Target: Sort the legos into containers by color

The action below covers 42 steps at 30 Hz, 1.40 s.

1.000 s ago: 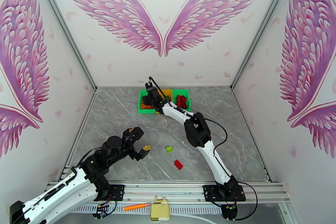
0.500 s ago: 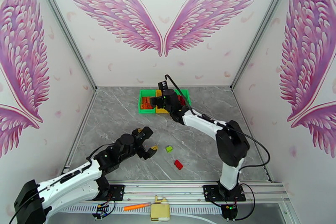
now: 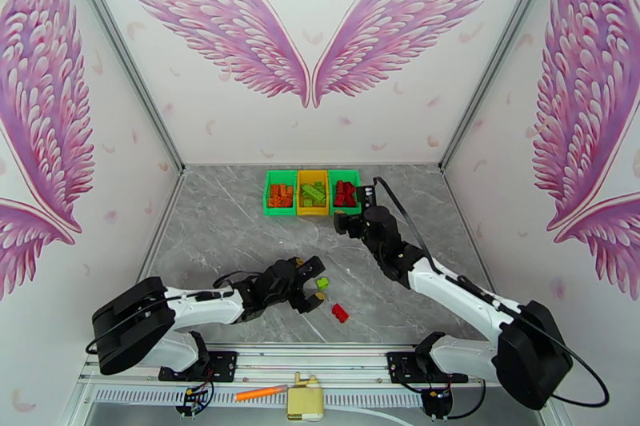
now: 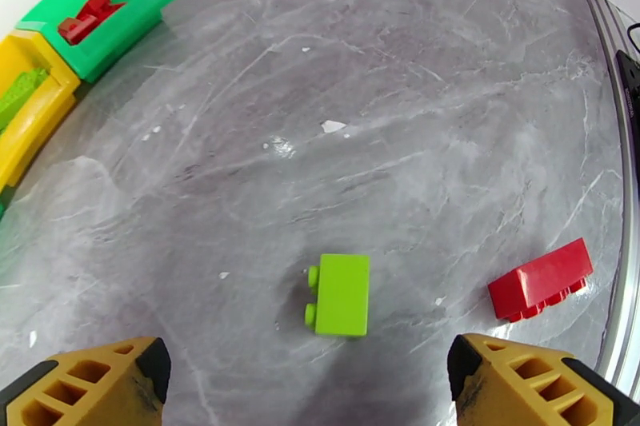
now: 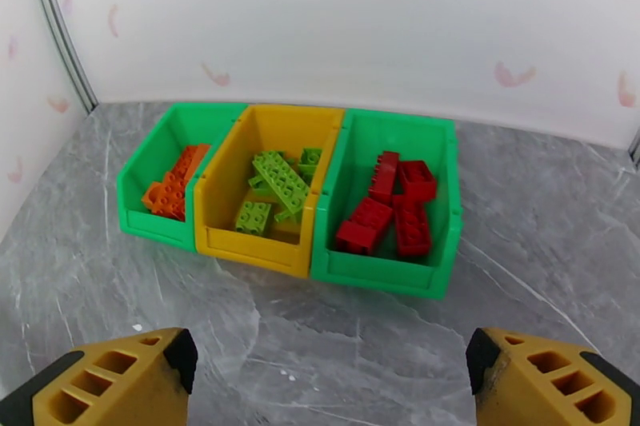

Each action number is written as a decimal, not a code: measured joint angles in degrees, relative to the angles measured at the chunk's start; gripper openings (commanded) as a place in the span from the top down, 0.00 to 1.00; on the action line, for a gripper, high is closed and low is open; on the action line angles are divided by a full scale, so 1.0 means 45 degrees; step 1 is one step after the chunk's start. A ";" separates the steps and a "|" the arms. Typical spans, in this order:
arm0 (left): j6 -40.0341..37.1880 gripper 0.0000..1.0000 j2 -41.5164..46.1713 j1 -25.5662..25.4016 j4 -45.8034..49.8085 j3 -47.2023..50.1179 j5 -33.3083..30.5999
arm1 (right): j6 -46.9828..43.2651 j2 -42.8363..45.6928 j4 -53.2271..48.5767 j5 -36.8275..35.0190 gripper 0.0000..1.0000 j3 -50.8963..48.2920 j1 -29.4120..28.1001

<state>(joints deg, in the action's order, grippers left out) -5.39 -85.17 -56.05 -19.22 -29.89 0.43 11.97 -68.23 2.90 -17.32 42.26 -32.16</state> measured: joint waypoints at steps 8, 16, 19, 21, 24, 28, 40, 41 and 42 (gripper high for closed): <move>-0.0214 0.20 -0.1851 0.0005 -0.0126 -0.1205 0.0704 | 0.0146 0.1185 -0.1069 -0.0316 0.06 -0.0913 0.0141; -0.0588 0.51 -0.2560 0.0005 0.0670 -0.1991 0.0753 | 0.0151 0.1331 -0.1549 -0.0403 0.06 -0.0962 0.0151; -0.0714 0.60 -0.2730 0.0005 0.0889 -0.2113 0.0699 | 0.0189 0.1389 -0.1593 -0.0403 0.06 -0.0962 0.0151; -0.0772 0.69 -0.2798 0.0010 0.1030 -0.2113 0.0675 | 0.0204 0.1428 -0.1666 -0.0403 0.06 -0.0962 0.0151; -0.0797 0.82 -0.2827 0.0015 0.1146 -0.2137 0.0661 | 0.0287 0.1515 -0.1797 -0.0398 0.06 -0.0962 0.0151; -0.0797 0.85 -0.2827 0.0029 0.1219 -0.2186 0.0665 | 0.0345 0.1812 -0.2147 -0.0398 0.06 -0.0962 0.0151; 0.0165 0.84 -0.0087 0.0971 0.1598 -0.2186 -0.0209 | 0.0228 0.3099 -0.4459 0.0423 0.01 -0.0928 0.0151; 0.0282 0.84 0.0112 0.1146 0.1549 -0.2191 -0.0369 | 0.0146 0.3138 -0.4619 0.0583 0.01 -0.0899 0.0151; 0.0432 0.84 0.0277 0.1355 0.1530 -0.2225 -0.0593 | 0.0024 0.3172 -0.4750 0.0782 0.01 -0.0869 0.0151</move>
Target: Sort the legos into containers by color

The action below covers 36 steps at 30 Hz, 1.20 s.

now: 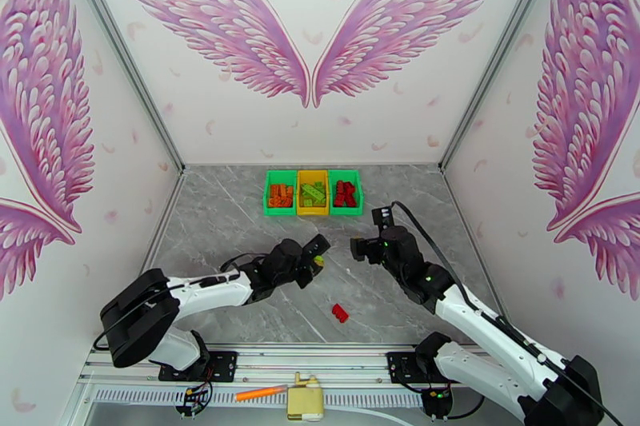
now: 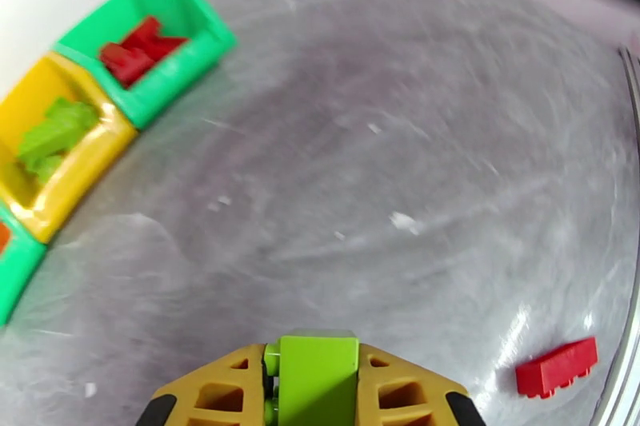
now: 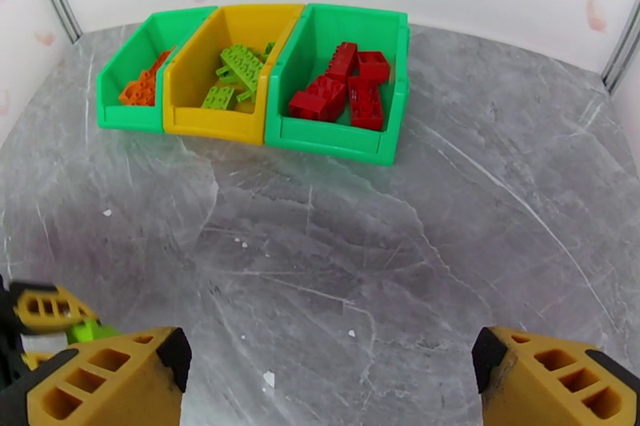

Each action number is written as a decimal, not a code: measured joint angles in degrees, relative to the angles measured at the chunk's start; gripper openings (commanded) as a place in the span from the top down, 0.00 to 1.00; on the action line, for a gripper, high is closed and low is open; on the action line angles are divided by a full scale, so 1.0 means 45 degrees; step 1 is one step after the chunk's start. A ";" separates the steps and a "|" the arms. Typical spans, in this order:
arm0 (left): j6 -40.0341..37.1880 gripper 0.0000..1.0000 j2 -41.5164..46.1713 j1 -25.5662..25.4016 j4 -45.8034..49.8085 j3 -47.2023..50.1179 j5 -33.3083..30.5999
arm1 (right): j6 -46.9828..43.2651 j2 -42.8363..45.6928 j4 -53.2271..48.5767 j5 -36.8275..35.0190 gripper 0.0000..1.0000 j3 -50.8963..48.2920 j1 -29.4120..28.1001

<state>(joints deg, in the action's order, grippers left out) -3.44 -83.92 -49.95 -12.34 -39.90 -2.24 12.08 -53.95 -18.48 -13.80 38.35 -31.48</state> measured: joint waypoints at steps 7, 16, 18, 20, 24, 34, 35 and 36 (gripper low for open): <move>0.0631 0.84 -0.0578 0.1744 -0.0005 -0.1637 -0.0787 | -0.0636 0.0175 -0.0238 0.1943 0.00 0.0238 0.0000; 0.1321 0.84 -0.4663 0.3541 0.0083 -0.6348 -0.0675 | -0.1676 0.0131 -0.0539 0.2642 0.01 0.0529 0.0000; 0.1438 0.84 -0.5746 0.3779 0.0257 -0.7558 -0.0612 | -0.1851 0.0078 -0.0520 0.2662 0.01 0.0695 0.0000; 0.1515 0.84 -0.6810 0.3944 0.0432 -0.8820 -0.0544 | -0.1987 0.0000 -0.0432 0.2696 0.01 0.0787 0.0000; 0.1622 0.84 -0.8709 0.4138 0.0845 -1.1239 -0.0393 | -0.2045 -0.0384 -0.0311 0.2837 0.01 0.0831 0.0000; 0.1787 0.59 -1.0953 0.4435 0.2074 -1.4610 0.0243 | -0.2045 -0.0763 -0.0248 0.2929 0.01 0.0835 0.0000; 0.1836 0.55 -1.0953 0.4459 0.2132 -1.4630 0.0296 | -0.2045 -0.0763 -0.0262 0.2924 0.01 0.0840 0.0000; 0.1783 0.53 -1.0953 0.4464 0.2137 -1.4634 0.0355 | -0.2040 -0.0772 -0.0335 0.2919 0.01 0.0879 0.0000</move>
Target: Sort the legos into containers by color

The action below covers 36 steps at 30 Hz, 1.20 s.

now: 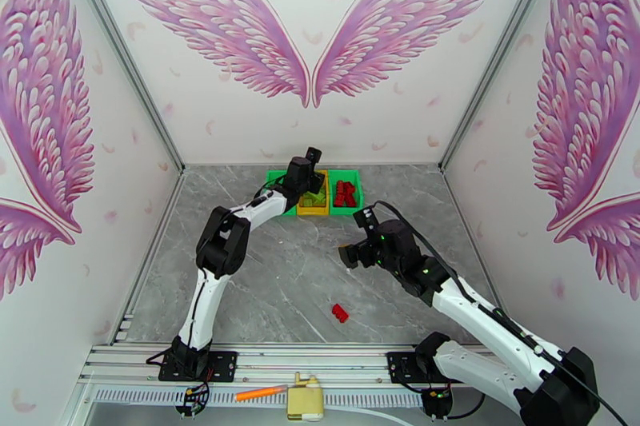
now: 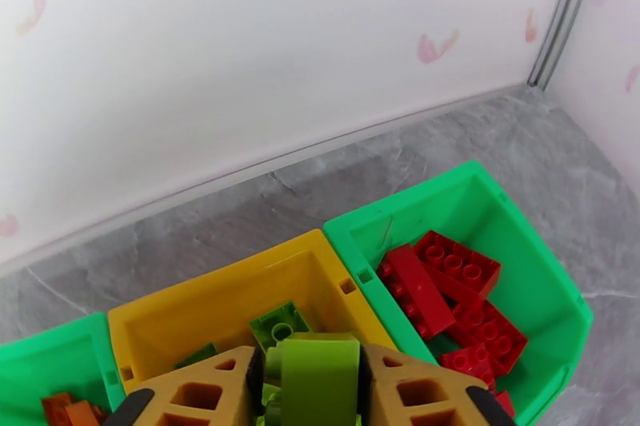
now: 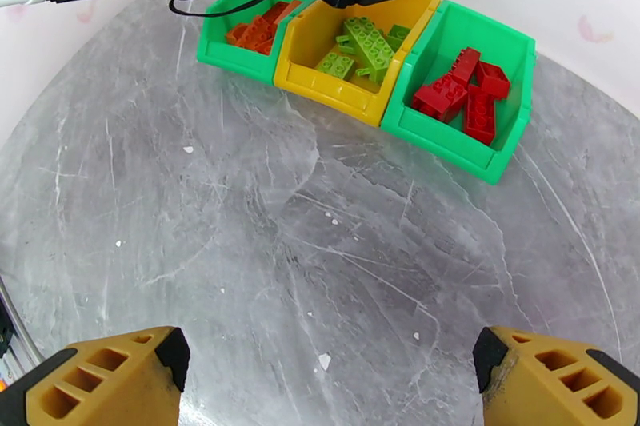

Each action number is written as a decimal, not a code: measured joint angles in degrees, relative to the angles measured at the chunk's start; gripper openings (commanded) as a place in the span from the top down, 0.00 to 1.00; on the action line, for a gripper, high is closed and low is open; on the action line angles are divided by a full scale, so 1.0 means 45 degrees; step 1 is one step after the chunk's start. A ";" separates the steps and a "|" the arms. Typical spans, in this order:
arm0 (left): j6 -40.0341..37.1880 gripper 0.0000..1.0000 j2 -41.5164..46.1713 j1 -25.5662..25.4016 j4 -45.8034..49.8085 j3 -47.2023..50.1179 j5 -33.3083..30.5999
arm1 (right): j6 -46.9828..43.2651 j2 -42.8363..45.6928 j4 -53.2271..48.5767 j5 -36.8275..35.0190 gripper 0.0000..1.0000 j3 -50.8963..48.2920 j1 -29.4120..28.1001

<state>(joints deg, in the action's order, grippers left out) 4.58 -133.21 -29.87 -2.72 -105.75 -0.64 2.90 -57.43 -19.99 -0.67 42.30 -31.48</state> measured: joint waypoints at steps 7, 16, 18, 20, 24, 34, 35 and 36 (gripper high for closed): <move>-0.0160 0.29 0.0971 0.0019 -0.0223 0.1486 0.0287 | 0.0068 -0.0452 -0.0529 -0.0141 0.01 0.0432 0.0000; -0.0306 0.17 0.6115 0.0019 -0.1112 0.6105 0.0175 | 0.0549 -0.1044 -0.1773 -0.0729 0.01 0.0777 -0.0821; -0.0277 0.13 0.7329 0.0024 -0.1418 0.7169 0.0068 | 0.0787 -0.1273 -0.2137 -0.0976 0.01 0.0879 -0.1273; -0.0233 0.10 0.8310 0.0034 -0.1622 0.8121 -0.0073 | 0.1044 -0.1496 -0.2545 -0.1209 0.01 0.0967 -0.1773; -0.0107 0.03 0.9918 0.0141 -0.1705 0.9976 -0.0253 | 0.1817 -0.1996 -0.3473 -0.1433 0.01 0.1117 -0.2875; 0.0049 0.01 1.1968 0.0865 -0.1637 1.2949 -0.0733 | 0.3415 -0.4065 -0.5867 -0.1370 0.01 0.1656 -0.5542; 0.0044 0.01 1.2036 0.0908 -0.1637 1.3085 -0.0777 | 0.3473 -0.4347 -0.6028 -0.1321 0.01 0.1778 -0.5702; 0.0044 0.01 1.2104 0.0952 -0.1651 1.3216 -0.0787 | 0.3517 -0.4697 -0.6203 -0.1273 0.01 0.1909 -0.5867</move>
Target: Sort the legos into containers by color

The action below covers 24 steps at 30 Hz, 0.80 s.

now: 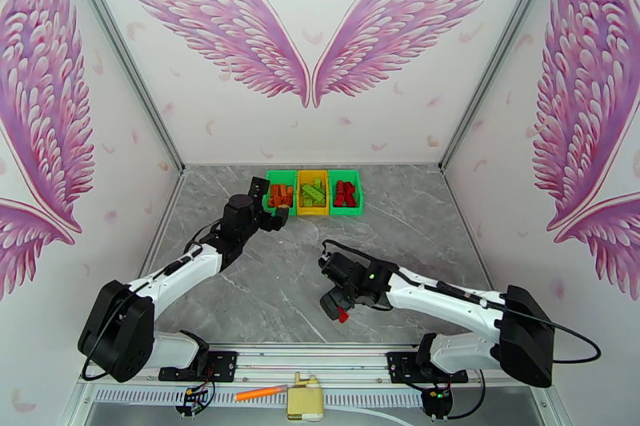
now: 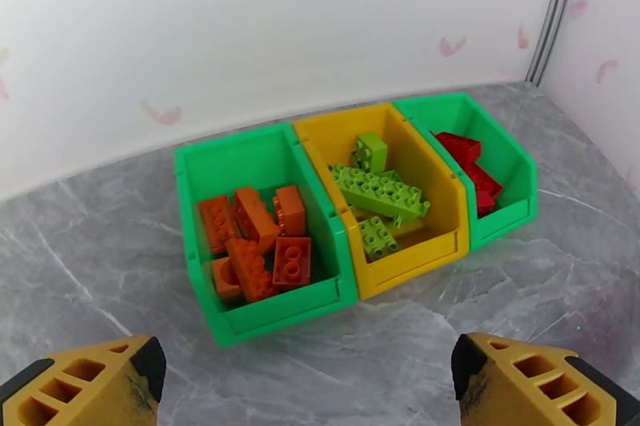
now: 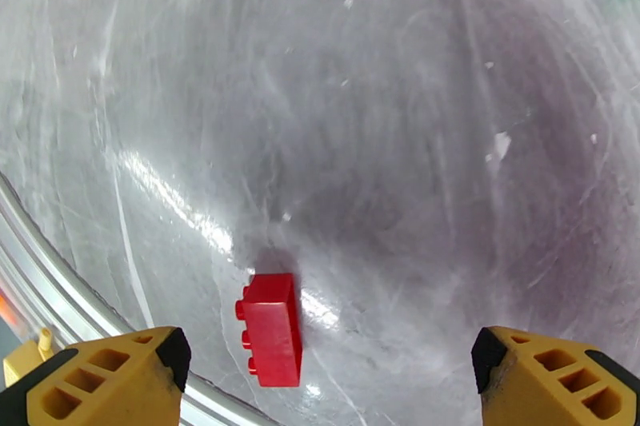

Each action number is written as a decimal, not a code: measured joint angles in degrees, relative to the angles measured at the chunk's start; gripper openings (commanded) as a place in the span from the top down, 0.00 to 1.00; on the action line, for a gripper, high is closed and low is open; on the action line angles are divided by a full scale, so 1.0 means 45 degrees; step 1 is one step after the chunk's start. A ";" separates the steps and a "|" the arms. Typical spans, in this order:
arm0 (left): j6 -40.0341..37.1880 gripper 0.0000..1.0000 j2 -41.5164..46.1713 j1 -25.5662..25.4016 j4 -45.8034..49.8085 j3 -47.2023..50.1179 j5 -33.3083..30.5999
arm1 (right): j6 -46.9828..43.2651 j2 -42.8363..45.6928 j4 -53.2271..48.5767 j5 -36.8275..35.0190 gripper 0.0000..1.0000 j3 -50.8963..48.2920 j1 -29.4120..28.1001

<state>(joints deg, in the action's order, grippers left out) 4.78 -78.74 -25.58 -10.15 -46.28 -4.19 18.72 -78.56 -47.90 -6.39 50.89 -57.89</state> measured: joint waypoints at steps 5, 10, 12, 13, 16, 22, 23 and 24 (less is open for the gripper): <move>-0.0019 0.01 0.0170 0.0073 0.0000 0.0209 0.0005 | 0.0170 -0.1457 -0.0544 0.0238 0.02 0.0384 -0.0233; -0.0102 0.01 0.0194 0.0112 0.0000 0.0209 0.0005 | 0.0228 -0.2263 -0.0651 0.0495 0.08 0.0461 -0.0233; -0.0136 0.01 0.0199 0.0136 0.0005 0.0209 0.0005 | 0.0257 -0.2448 -0.0651 0.0578 0.14 0.0461 -0.0233; -0.0165 0.01 0.0194 0.0155 0.0005 0.0209 0.0010 | 0.0262 -0.2555 -0.0646 0.0631 0.17 0.0466 -0.0233; -0.0199 0.01 0.0199 0.0189 0.0000 0.0209 0.0005 | 0.0267 -0.2909 -0.0631 0.0767 0.28 0.0466 -0.0233; -0.0257 0.01 0.0291 0.0189 0.0000 0.0243 0.0015 | 0.0325 -0.3172 -0.0457 0.0908 0.61 0.0466 -0.0233; -0.0272 0.01 0.0364 0.0189 0.0005 0.0282 0.0015 | 0.0330 -0.3177 -0.0418 0.0952 0.67 0.0461 -0.0233; -0.0296 0.01 0.0427 0.0189 0.0010 0.0301 0.0015 | 0.0345 -0.3172 -0.0359 0.0947 0.69 0.0461 -0.0233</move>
<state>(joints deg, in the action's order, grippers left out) 3.44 -76.82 -24.73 -10.11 -44.93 -4.12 20.27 -92.84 -49.52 -2.13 52.97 -58.94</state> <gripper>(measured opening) 0.991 0.361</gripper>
